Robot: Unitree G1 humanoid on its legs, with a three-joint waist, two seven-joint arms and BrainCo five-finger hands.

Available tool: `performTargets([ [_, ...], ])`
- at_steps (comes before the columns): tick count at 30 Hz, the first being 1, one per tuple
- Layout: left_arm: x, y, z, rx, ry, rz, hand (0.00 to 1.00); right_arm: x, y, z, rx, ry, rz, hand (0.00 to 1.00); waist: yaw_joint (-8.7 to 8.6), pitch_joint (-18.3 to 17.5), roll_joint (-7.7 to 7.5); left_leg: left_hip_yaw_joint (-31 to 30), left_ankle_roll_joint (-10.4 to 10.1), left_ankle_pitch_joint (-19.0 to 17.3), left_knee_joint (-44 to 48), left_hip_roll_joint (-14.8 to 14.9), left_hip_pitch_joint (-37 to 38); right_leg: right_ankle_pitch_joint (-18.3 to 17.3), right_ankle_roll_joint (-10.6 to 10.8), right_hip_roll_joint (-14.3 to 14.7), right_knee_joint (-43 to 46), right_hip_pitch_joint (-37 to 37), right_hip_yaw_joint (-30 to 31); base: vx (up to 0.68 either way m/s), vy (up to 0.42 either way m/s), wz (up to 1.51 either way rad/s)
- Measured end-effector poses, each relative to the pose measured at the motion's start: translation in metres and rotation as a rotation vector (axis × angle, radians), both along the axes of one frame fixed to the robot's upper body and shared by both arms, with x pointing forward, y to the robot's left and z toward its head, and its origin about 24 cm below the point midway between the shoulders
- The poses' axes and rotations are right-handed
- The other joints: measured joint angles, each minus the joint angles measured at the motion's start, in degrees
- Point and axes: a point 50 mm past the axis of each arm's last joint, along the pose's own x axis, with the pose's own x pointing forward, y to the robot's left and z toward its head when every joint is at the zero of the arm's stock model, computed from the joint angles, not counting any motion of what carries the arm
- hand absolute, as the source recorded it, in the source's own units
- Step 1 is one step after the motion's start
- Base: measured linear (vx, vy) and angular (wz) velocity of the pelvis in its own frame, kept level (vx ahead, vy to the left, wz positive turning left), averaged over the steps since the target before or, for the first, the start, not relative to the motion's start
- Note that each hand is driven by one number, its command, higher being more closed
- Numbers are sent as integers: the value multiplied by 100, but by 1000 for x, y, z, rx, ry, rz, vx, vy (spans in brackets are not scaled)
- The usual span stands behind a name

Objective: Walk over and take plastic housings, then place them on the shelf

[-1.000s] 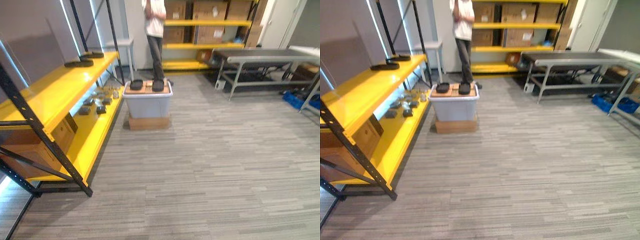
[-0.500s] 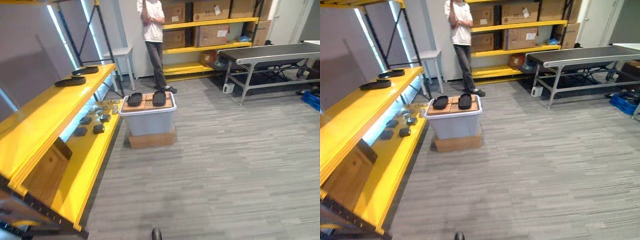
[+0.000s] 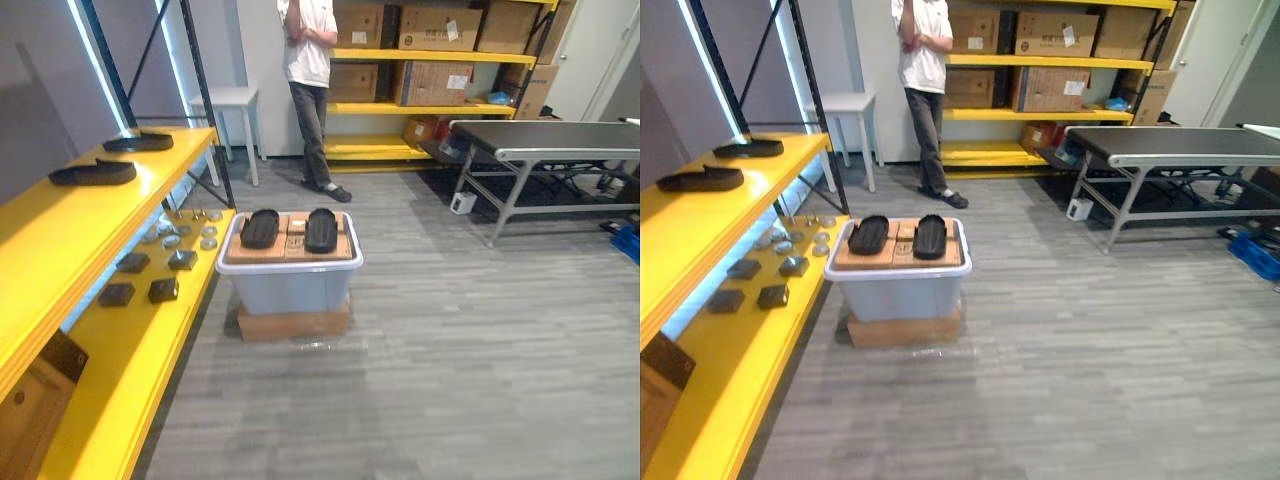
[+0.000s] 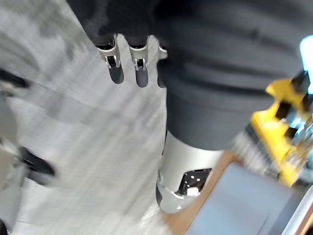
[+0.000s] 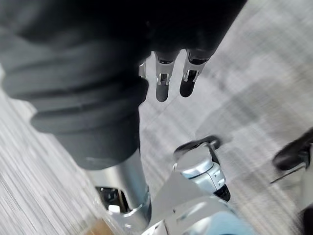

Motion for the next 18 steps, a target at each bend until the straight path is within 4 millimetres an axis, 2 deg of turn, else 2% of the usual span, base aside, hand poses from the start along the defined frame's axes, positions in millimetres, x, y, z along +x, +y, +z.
performTargets([
  [1, -9, -4, -3, -24, 33, 7, 0, 13, -1, 1, -2, -35, -3, 0, 21, 133, -106, 152, -66, -136, -203, 22, -158, 12, -36, -44, -265, 566, 37, 680, -47, -17],
  [2, -12, -8, -5, -36, 45, 10, 0, 17, -3, 3, -9, -54, -16, 0, 55, 149, -143, 248, -61, -203, -503, 4, -240, -8, -12, -80, -403, 780, 90, 758, -2, -17],
  [3, -16, -15, -6, -56, 51, 14, 0, 30, -9, 7, -29, -99, -34, 0, 119, 157, -191, 348, -69, -207, -1410, -173, -433, -50, 53, -214, -648, 1075, 182, 579, 61, -31],
  [4, -14, -21, -7, -68, 38, 20, 0, 43, -15, 12, -53, -149, -44, 0, 195, 166, -232, 345, -44, -142, -2538, -486, -643, -155, 171, -419, -809, 1292, 272, 695, 86, -33],
  [5, -13, -22, -7, -67, 31, 21, 0, 49, -19, 15, -68, -170, -45, 0, 207, 176, -244, 332, 16, -46, -3141, -623, -734, -232, 247, -516, -869, 1376, 308, 579, 130, -24],
  [6, -13, -23, -7, -60, 24, 18, 0, 56, -24, 19, -87, -194, -49, 0, 189, 163, -199, 251, -103, 338, -4331, -744, -799, -393, 417, -594, -1007, 1568, 308, 572, 165, -15],
  [7, -14, -20, -7, -40, 24, -1, 0, 54, -24, 18, -88, -185, -45, 0, 210, 156, -182, 262, -56, 807, -4662, -713, -816, -669, 542, -656, -1036, 1849, 302, 584, 183, -18],
  [8, -16, -17, -6, -25, 32, -23, 0, 52, -20, 17, -80, -179, -38, 0, 245, 90, -294, 288, 94, 1031, -4391, -835, -803, -905, 661, -826, -923, 1977, 326, 612, 207, -18],
  [9, -17, -16, -6, -21, 36, -33, 0, 52, -19, 16, -77, -176, -28, 0, 241, 43, -366, 269, 127, 1036, -4200, -949, -837, -1038, 735, -966, -798, 2023, 332, 655, 196, -15],
  [10, -14, -21, -7, -24, 37, -46, 0, 54, -21, 17, -88, -175, -20, 0, 192, 50, -345, 249, 506, 1010, -3980, -1022, -820, -1113, 812, -1112, -131, 1880, 347, 662, 209, -1],
  [11, -8, -20, -6, -12, 33, -72, 0, 57, -18, 17, -91, -177, -3, 0, 174, 37, -364, 244, 623, 867, -3958, -1118, -735, -1041, 888, -1291, 750, 1491, 351, 772, 291, 14],
  [12, 3, -14, -4, 10, 18, -125, 0, 57, -12, 15, -92, -170, 11, 0, 167, 63, -368, 184, 713, 724, -4008, -1244, -532, -727, 912, -1540, 2062, 962, 391, 617, 245, 30],
  [13, 9, -11, -2, 23, 10, -150, 0, 58, -9, 14, -89, -169, 15, 0, 143, 111, -407, 118, 770, 646, -4030, -1293, -409, -740, 933, -1600, 2554, 781, 421, 701, 217, 51],
  [14, 21, -7, 1, 43, -16, -180, 0, 58, -4, 13, -101, -168, 50, 0, 103, 172, -397, -47, 757, 505, -4106, -1307, -15, -946, 977, -1538, 2650, 585, 327, 430, 62, 45],
  [15, 24, -5, 2, 49, -27, -184, 0, 60, -3, 13, -113, -174, 71, 0, 87, 173, -389, -101, 753, 490, -4183, -1286, 137, -1003, 972, -1469, 2453, 517, 297, 587, 36, 60],
  [16, 32, -1, 6, 59, -63, -170, 0, 71, -1, 19, -152, -223, 118, 0, 27, 185, -309, -293, 743, 496, -4326, -1185, 413, -1042, 960, -1169, 1588, 358, 307, 452, -8, 45],
  [18, 39, 5, 10, 73, -91, -165, 0, 83, 1, 27, -189, -287, 159, 0, -23, 139, -332, -379, 675, 502, -4304, -1047, 468, -995, 946, -931, 672, 93, 447, 464, -92, 50],
])
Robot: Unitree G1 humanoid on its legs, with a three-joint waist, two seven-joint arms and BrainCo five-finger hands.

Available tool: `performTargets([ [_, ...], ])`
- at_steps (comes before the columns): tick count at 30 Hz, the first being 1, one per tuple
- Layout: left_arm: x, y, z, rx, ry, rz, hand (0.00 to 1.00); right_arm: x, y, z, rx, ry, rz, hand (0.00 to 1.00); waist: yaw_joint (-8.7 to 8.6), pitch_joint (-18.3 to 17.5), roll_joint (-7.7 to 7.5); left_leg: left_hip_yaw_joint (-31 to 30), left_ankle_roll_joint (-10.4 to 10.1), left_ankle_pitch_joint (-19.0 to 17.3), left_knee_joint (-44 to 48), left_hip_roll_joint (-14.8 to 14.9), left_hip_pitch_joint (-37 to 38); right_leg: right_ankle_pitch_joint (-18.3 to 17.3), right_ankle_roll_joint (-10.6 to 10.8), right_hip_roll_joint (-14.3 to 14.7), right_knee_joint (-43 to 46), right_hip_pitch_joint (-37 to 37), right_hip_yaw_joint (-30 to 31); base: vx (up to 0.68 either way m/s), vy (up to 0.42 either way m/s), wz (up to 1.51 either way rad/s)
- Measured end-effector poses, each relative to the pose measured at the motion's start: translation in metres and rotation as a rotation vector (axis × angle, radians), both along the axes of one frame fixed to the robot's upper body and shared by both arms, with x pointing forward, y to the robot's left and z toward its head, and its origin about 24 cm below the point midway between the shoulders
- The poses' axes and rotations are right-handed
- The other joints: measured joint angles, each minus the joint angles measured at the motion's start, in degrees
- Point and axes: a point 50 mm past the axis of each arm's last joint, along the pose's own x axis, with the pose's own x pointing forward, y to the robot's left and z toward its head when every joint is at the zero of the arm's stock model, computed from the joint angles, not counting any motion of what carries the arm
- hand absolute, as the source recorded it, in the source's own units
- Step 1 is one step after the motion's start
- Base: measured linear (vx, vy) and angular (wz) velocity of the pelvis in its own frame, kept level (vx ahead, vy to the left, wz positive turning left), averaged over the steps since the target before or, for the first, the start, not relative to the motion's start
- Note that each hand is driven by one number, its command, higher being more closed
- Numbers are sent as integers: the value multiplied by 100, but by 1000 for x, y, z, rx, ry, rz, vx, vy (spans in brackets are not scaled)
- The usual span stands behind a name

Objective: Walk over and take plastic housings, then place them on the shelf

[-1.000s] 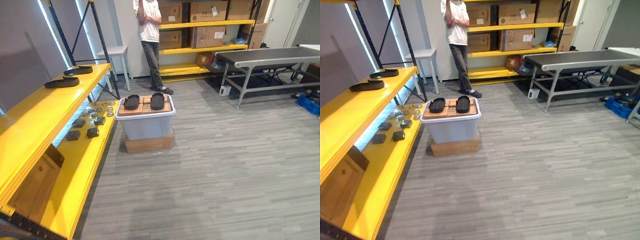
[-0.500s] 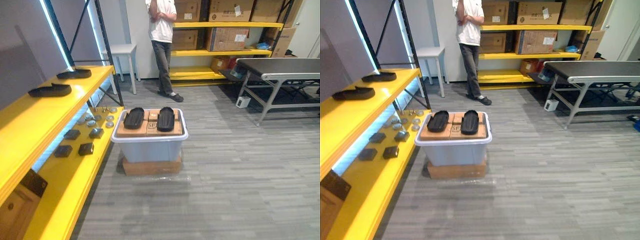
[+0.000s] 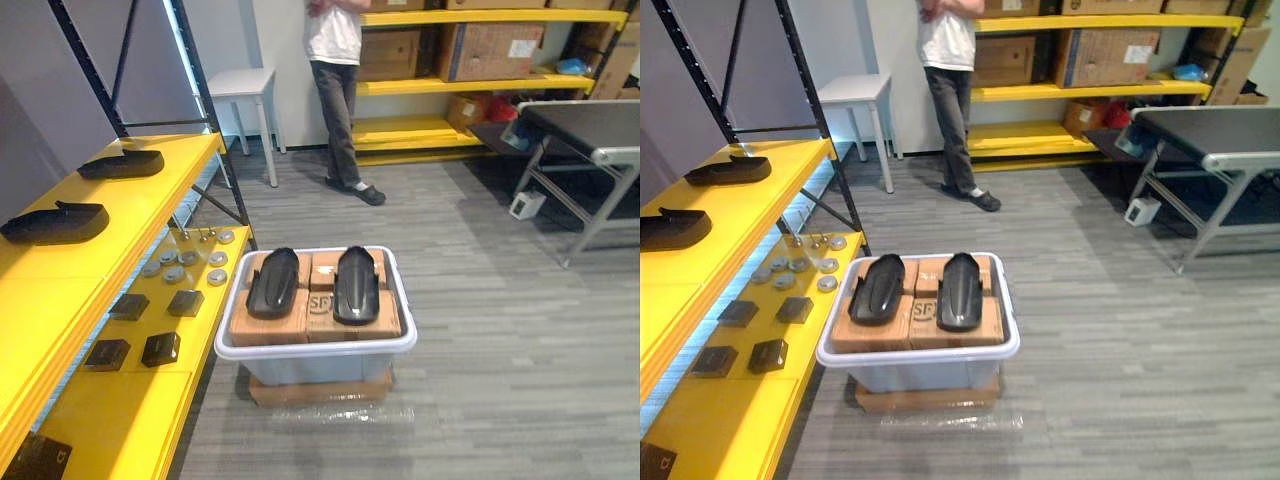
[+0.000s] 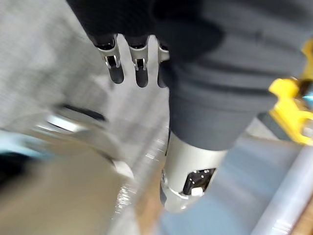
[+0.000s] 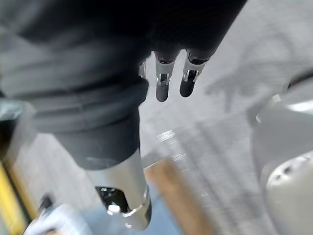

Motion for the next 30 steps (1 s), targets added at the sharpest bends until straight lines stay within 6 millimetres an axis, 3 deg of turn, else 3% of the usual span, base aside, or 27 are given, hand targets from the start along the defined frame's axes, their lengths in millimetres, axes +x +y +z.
performTargets([
  [1, 2, 8, 3, 12, -13, 7, 0, 6, 2, 5, -23, -40, 14, 0, 20, -46, -84, -50, -130, -34, -5, -6, 37, 662, -101, 67, -871, -156, 65, 421, -143, 51],
  [2, 2, 11, 4, 17, -15, 10, 0, 8, 2, 8, -32, -58, 11, 0, 4, -75, -136, -145, -219, -88, -5, -17, 82, 1310, -131, 63, -1069, -153, 51, 357, -138, 57],
  [3, 1, 10, 3, 12, -11, 22, 0, 7, -1, 9, -53, -61, 3, 0, 26, -133, -101, -286, -329, -152, -14, 55, 162, 1495, -252, 155, -1173, -52, -19, 378, -143, 29],
  [4, -8, 8, 1, 6, 8, 30, 0, 14, 0, 14, -75, -86, 29, 0, 124, -219, -42, -245, -360, -146, -33, 194, 142, 1534, -310, 274, -1413, 65, -12, 460, -171, 7],
  [6, -22, 2, -3, -12, 43, 39, 0, 27, 6, 23, -109, -132, 84, 0, 131, -214, -11, -149, -482, -121, 176, 267, 95, 1551, -343, 325, -1677, 255, -48, 436, -152, -3],
  [7, -27, -3, -6, -25, 57, 32, 0, 33, 7, 29, -132, -159, 96, 0, 126, -158, -55, 38, -693, -224, 364, 267, -1, 1551, -344, 243, -1814, 497, -120, 252, -80, 24],
  [9, -31, -10, -8, -39, 73, -16, 0, 34, 3, 37, -173, -189, 101, 0, 29, -140, -21, 386, -768, -226, -187, 346, 11, 1544, -337, 165, -1920, 796, -334, 184, 7, 57],
  [11, -33, -15, -9, -46, 86, -49, 0, 43, 0, 49, -211, -242, 118, 0, 6, -160, 147, 507, -521, 549, -683, 422, -60, 1374, -207, 180, -1804, 900, -466, 140, 131, 40],
  [12, -33, -14, -9, -37, 96, -72, 0, 51, 6, 56, -231, -273, 138, 0, 71, -149, 21, 556, -534, 501, -626, 258, -6, 1132, -90, -21, -1626, 875, -444, 132, 195, 10],
  [13, -30, -18, -9, -39, 96, -108, 0, 62, 7, 66, -261, -323, 150, 0, 85, -122, -7, 552, -535, 499, -616, 143, -48, 1017, 0, -180, -1406, 764, -446, 105, 160, 8],
  [16, -27, -21, -9, -42, 86, -128, 0, 89, 6, 84, -317, -389, 106, 0, 89, 61, 21, 619, -524, 436, -300, 39, -161, 904, 74, -371, -1117, 659, -431, 13, 99, 2],
  [19, -19, -26, -7, -43, 60, -170, 0, 131, -1, 117, -397, -486, 26, 0, 91, 343, 180, 617, -424, 234, 179, 62, -420, 787, 140, -440, -840, 499, -421, -95, 66, 3],
  [23, 11, -32, -1, -59, -37, -226, 0, 191, -16, 182, -497, -595, -65, 0, 168, 862, 328, 481, -290, 169, 477, -2, -973, 599, 117, -609, -120, -186, -417, -208, 68, 16],
  [27, 28, -38, 3, -80, -96, -258, 0, 215, -21, 208, -547, -583, -103, 0, 234, 1120, 410, 332, -164, 192, 748, -147, -1475, 361, 114, -858, 570, -744, -451, -178, -17, 28],
  [30, 30, -45, 3, -112, -110, -257, 0, 228, -13, 222, -555, -587, -91, 0, 296, 1165, 482, 339, -141, 206, 952, -217, -1865, 220, 97, -1041, 1034, -1215, -433, -106, -44, 18],
])
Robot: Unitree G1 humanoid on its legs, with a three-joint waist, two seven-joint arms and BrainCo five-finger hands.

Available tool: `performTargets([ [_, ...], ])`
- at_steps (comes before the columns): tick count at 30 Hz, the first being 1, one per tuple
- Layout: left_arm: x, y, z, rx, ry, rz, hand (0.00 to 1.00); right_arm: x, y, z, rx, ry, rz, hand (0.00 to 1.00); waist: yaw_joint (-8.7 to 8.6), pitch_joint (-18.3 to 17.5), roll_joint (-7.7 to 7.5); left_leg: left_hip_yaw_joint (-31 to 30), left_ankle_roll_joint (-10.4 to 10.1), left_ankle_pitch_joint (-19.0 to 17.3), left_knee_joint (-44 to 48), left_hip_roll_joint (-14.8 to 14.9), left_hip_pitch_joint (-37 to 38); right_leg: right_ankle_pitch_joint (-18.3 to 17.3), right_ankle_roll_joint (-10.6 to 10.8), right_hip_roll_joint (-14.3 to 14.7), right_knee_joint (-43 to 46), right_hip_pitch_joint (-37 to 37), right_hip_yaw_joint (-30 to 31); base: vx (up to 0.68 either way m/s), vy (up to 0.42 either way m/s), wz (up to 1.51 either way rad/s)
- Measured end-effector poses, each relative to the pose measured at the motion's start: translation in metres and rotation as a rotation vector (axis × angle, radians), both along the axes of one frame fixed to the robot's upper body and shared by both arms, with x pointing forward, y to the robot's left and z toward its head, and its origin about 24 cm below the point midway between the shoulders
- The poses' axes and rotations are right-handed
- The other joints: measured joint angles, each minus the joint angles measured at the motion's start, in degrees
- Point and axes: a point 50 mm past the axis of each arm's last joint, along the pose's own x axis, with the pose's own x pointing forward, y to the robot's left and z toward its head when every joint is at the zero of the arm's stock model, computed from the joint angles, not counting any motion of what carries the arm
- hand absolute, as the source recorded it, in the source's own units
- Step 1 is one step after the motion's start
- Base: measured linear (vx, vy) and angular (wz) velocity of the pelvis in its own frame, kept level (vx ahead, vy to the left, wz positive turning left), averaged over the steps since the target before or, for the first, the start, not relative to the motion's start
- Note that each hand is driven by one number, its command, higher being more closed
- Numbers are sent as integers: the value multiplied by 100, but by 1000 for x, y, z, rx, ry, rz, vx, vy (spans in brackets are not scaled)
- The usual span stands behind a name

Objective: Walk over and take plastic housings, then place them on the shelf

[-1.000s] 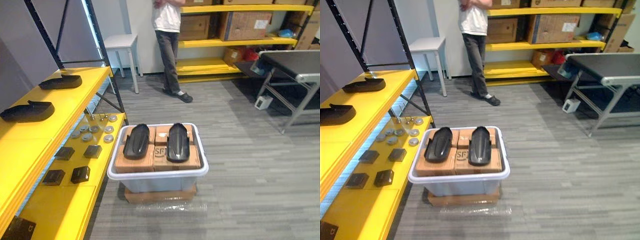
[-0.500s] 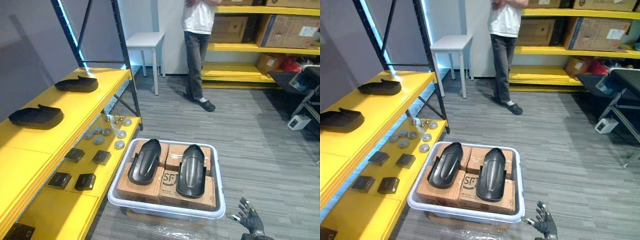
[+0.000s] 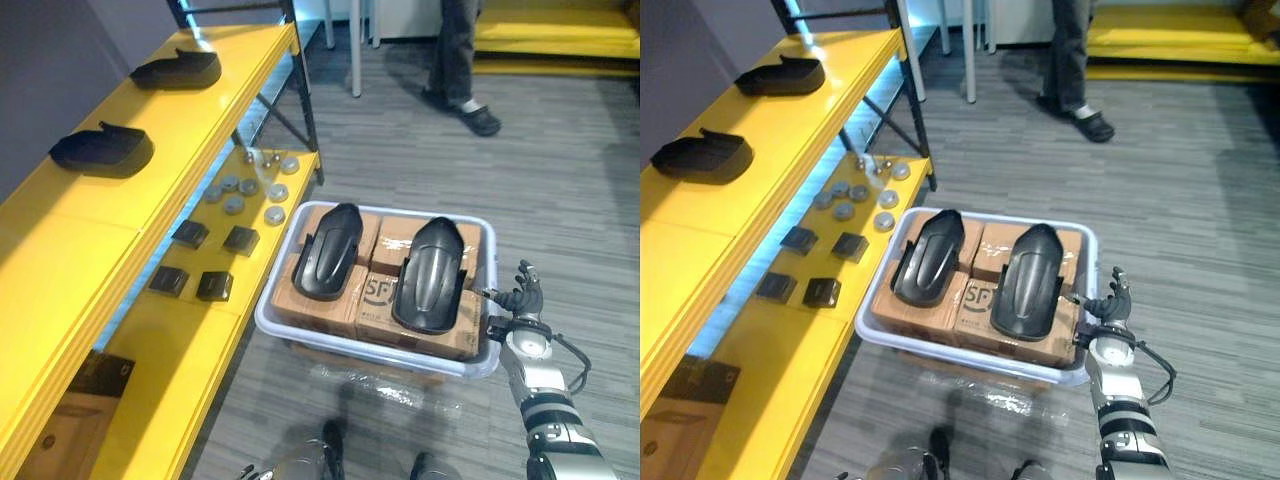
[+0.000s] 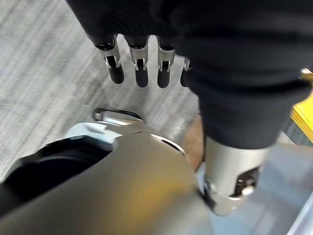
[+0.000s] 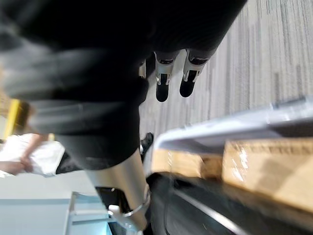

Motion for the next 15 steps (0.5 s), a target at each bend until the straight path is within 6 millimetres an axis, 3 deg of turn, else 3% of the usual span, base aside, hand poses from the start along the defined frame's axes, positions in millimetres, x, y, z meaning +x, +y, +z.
performTargets([
  [10, 40, -5, 13, -23, -109, -7, 0, 32, 5, 44, -74, 102, 23, 0, 219, 94, 71, 5, 103, 40, 649, 59, -1226, -161, -109, -225, 821, -1128, -134, -58, -49, 15],
  [11, 49, -7, 17, -33, -136, -4, 0, 34, 3, 53, -99, 109, -1, 100, 232, 100, 74, 13, 112, 19, 751, 97, -1421, -172, -128, -242, 907, -1259, -189, -90, -10, 27],
  [15, 73, -16, 28, -75, -208, 13, 0, 38, -6, 78, -144, 122, -128, 100, 275, 164, 87, 276, 159, 25, 950, 302, -1848, -185, -151, -318, 1073, -1611, -296, -88, -15, 20],
])
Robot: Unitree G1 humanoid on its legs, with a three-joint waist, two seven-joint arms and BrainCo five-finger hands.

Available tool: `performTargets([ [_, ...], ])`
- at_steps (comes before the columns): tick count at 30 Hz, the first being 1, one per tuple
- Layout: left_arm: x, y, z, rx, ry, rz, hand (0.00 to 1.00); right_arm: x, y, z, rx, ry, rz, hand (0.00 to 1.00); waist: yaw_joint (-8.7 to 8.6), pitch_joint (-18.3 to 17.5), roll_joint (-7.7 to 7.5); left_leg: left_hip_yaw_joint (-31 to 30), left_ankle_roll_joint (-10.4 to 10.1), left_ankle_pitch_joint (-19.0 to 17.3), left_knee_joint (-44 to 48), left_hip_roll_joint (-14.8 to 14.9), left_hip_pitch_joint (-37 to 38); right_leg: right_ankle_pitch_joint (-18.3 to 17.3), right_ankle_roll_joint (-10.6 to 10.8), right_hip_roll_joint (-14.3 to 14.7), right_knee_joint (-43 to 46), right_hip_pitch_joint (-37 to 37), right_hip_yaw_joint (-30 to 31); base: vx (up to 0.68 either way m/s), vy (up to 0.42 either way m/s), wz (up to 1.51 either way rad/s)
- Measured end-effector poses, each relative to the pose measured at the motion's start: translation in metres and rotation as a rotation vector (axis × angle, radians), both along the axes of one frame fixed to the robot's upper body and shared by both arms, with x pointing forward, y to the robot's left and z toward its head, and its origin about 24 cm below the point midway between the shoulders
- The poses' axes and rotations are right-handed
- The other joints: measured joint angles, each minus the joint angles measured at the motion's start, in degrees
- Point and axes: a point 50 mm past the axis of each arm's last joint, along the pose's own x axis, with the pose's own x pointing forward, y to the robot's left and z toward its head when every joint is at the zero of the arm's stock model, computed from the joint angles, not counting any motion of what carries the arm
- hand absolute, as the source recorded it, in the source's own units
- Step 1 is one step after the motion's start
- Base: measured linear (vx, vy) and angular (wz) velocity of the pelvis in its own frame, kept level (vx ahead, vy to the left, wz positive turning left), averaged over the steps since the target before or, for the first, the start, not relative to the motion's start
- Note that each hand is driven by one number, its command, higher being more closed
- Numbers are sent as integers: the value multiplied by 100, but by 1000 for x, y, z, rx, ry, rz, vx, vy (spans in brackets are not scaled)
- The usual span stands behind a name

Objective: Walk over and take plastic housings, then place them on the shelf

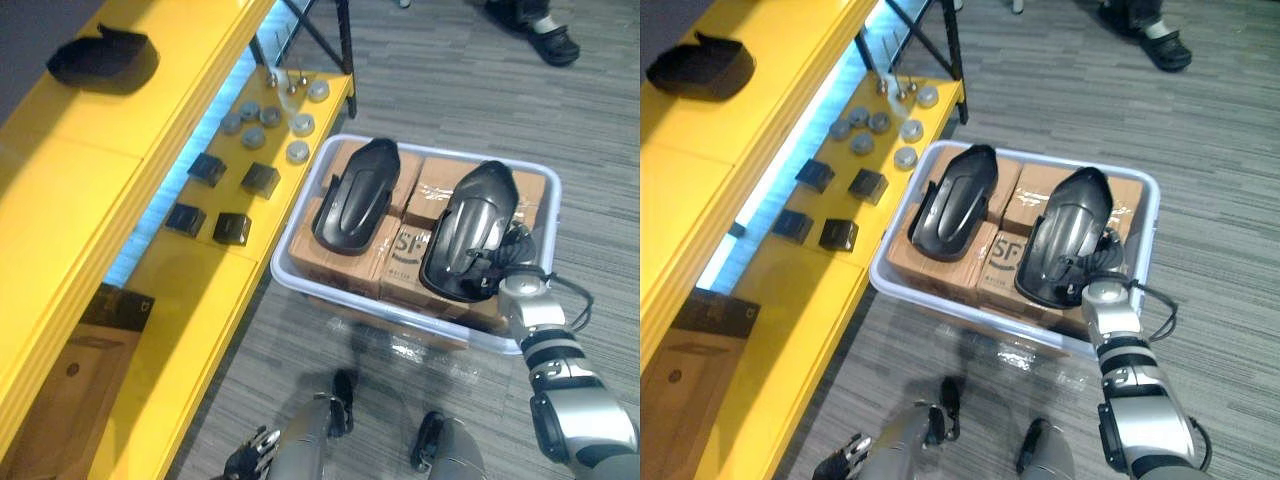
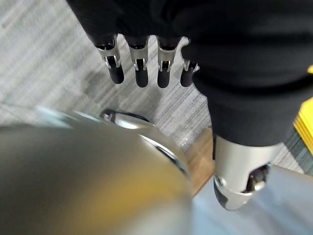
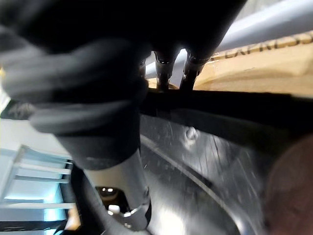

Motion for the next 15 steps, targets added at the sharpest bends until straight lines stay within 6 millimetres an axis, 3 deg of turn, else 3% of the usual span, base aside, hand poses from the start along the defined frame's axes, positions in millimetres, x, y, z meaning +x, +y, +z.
performTargets([
  [4, 5, -3, 3, -10, -24, 3, 0, 2, -1, 6, -35, 71, -61, 100, 52, 16, 9, 340, 27, 17, -2, 196, -42, 4, -9, -10, 5, -136, 25, -48, -15, -4],
  [15, 8, -6, 6, -18, -69, 27, 0, 4, 9, -5, -12, 169, -49, 100, 90, 16, 3, 386, 69, 48, 7, 277, 57, -31, -78, -12, 115, -125, -24, 1, -36, -4],
])
